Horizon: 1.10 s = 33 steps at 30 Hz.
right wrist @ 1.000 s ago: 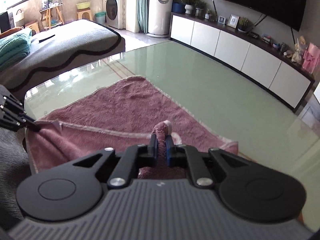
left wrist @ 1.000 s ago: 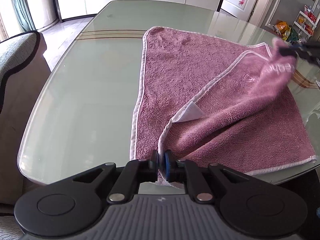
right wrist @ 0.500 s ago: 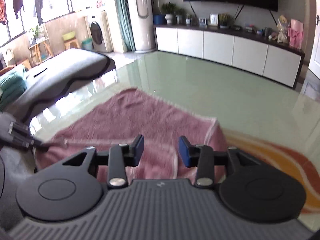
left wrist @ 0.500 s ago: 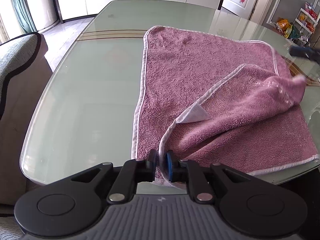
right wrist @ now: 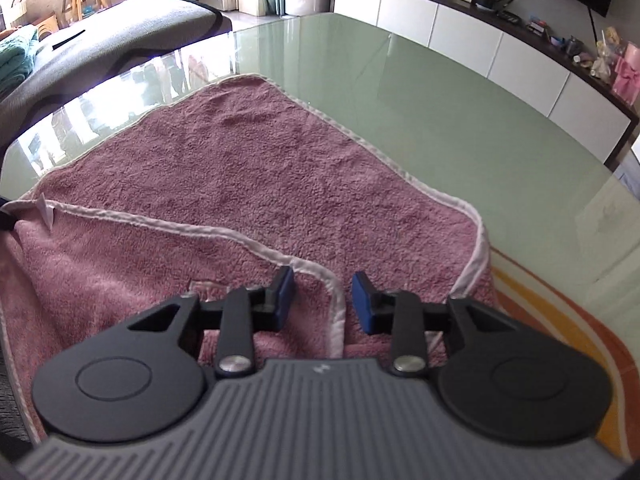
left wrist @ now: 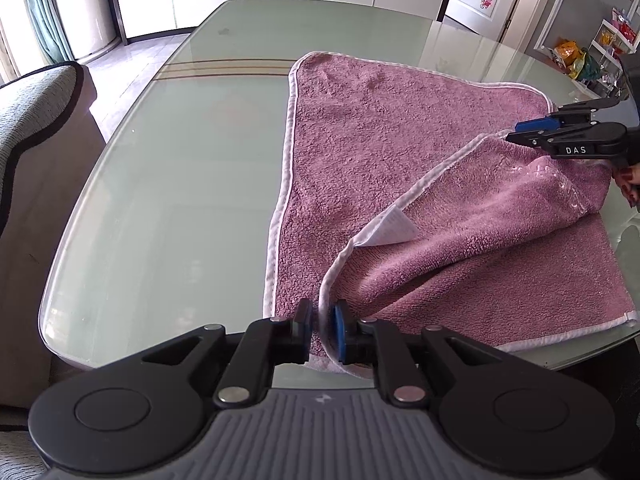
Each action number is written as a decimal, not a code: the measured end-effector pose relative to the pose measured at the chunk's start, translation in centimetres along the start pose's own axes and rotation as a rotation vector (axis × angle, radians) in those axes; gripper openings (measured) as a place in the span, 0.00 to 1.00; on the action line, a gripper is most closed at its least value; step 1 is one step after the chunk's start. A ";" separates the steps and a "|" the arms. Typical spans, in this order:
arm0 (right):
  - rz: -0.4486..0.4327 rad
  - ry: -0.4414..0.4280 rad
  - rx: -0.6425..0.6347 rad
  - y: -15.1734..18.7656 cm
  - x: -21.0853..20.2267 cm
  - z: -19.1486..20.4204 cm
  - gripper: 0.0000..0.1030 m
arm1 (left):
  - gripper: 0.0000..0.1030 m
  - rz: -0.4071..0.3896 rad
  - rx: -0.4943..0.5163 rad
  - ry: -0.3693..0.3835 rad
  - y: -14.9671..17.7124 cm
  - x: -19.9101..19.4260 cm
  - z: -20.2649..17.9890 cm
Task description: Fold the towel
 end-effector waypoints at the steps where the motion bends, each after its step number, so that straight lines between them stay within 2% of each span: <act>1: -0.001 -0.002 -0.017 0.0 0.0 0.3 0.15 | 0.14 -0.001 -0.001 0.000 0.0 0.0 0.0; 5: -0.014 0.010 -0.059 -0.2 -0.2 1.2 0.09 | 0.14 -0.004 -0.002 -0.003 0.0 0.0 -0.1; 8: -0.077 0.010 -0.057 -1.1 -1.5 1.6 0.08 | 0.14 -0.007 -0.004 -0.006 0.0 0.0 -0.1; 11: -0.152 0.007 -0.071 -3.0 -3.3 2.3 0.08 | 0.13 -0.013 -0.007 -0.012 0.1 0.0 -0.2; 18: -0.233 0.020 -0.137 -7.9 -4.4 3.6 0.08 | 0.07 -0.030 -0.034 -0.015 0.4 -0.6 -0.2; 26: -0.267 0.002 -0.184 -14.2 -1.2 5.4 0.08 | 0.06 -0.084 -0.096 -0.013 0.3 -2.5 0.5; 33: -0.203 -0.033 -0.248 -18.2 4.8 8.7 0.08 | 0.06 -0.051 -0.124 -0.008 0.3 -1.5 1.1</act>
Point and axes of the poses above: each gripper's, at about its wrist camera, not at the fingertips, and x roughly the way its jaws point, z to its left, y to its underside, the point moved 5 cm from there along x, roughly the way its jaws point, and after that the axes turned 6 degrees about x, right-handed, at the moved point
